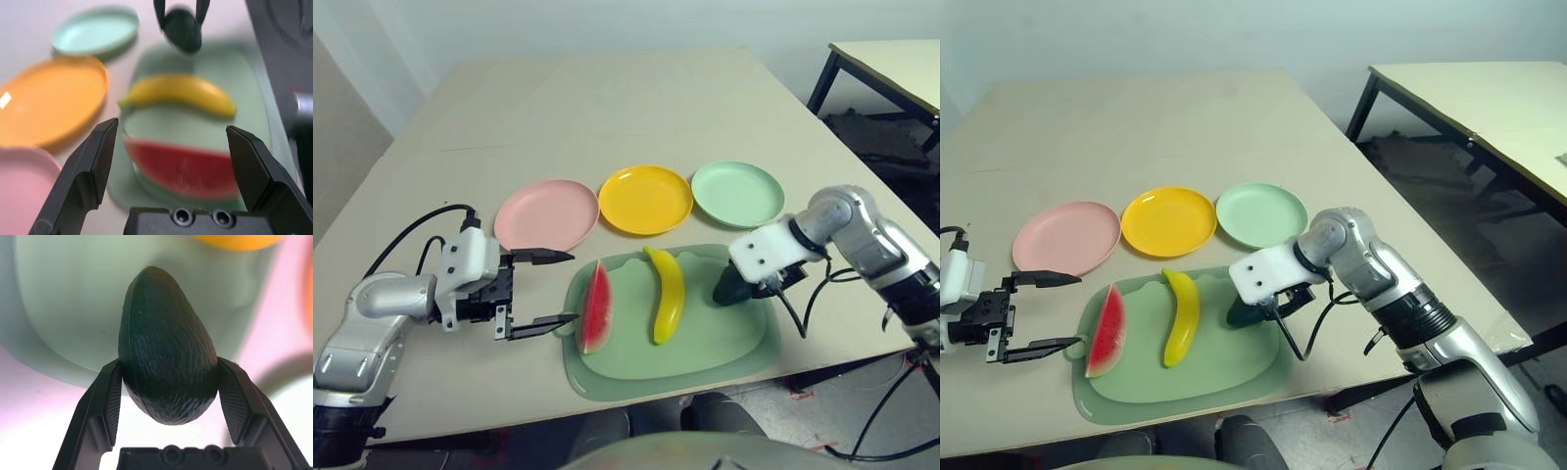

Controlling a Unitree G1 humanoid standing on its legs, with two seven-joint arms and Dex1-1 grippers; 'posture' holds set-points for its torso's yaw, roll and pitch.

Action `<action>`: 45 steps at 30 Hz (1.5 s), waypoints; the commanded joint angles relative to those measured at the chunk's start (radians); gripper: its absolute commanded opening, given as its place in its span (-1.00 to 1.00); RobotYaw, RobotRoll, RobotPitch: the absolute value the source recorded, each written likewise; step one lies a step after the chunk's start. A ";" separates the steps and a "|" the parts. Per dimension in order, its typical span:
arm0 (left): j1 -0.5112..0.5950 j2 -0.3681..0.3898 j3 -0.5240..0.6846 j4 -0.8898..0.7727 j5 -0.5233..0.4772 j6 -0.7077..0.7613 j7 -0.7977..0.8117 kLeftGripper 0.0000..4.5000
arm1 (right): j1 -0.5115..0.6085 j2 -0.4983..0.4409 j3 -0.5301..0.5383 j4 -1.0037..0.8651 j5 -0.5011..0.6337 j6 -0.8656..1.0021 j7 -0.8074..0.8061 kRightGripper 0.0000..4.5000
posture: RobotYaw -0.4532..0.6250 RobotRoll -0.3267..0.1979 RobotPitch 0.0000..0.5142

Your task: Place the fruits into color-matched plates.

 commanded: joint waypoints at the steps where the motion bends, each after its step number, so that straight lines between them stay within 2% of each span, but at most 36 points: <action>1: -0.036 -0.021 0.017 -0.024 -0.053 0.045 0.040 1.00 | -0.142 0.030 -0.036 0.169 -0.004 0.020 -0.022 0.38 | -0.14 0.25 -1.00; 6: -0.096 -0.046 0.018 -0.054 -0.093 0.145 0.148 1.00 | -0.344 0.079 -0.026 0.491 -0.070 -0.068 -0.127 0.38 | -0.13 0.25 -1.00; 10: -0.134 -0.045 -0.011 -0.074 -0.055 0.218 0.239 1.00 | -0.435 0.129 -0.017 0.711 -0.114 -0.130 -0.216 0.38 | -0.13 0.25 -1.00; 15: -0.188 -0.060 -0.061 -0.098 0.024 0.289 0.373 1.00 | -0.498 0.188 0.003 0.963 -0.202 -0.229 -0.376 0.38 | -0.11 0.25 -1.00; 21: -0.177 -0.050 -0.083 -0.114 0.082 0.330 0.430 1.00 | -0.511 0.245 0.021 1.135 -0.275 -0.248 -0.464 0.38 | -0.09 0.25 -1.00; 27: -0.149 -0.043 -0.081 -0.118 0.106 0.328 0.421 1.00 | -0.495 0.274 0.024 1.195 -0.312 -0.260 -0.499 0.38 | -0.08 0.25 -1.00; 31: -0.148 -0.040 -0.075 -0.112 0.114 0.308 0.410 1.00 | -0.492 0.278 0.015 1.207 -0.318 -0.289 -0.510 0.99 | -0.07 0.25 -1.00; 39: -0.129 -0.009 -0.086 -0.067 0.165 0.245 0.357 1.00 | -0.519 0.250 0.002 1.165 -0.302 -0.360 -0.438 0.99 | -0.10 0.25 -1.00; 43: -0.120 0.004 -0.077 -0.051 0.163 0.213 0.311 1.00 | -0.508 0.237 -0.014 1.052 -0.254 -0.429 -0.311 0.99 | -0.11 0.25 -1.00; 45: -0.105 0.024 -0.054 -0.048 0.129 0.182 0.232 1.00 | -0.461 0.221 -0.010 0.883 -0.197 -0.486 -0.210 0.99 | -0.11 0.25 -1.00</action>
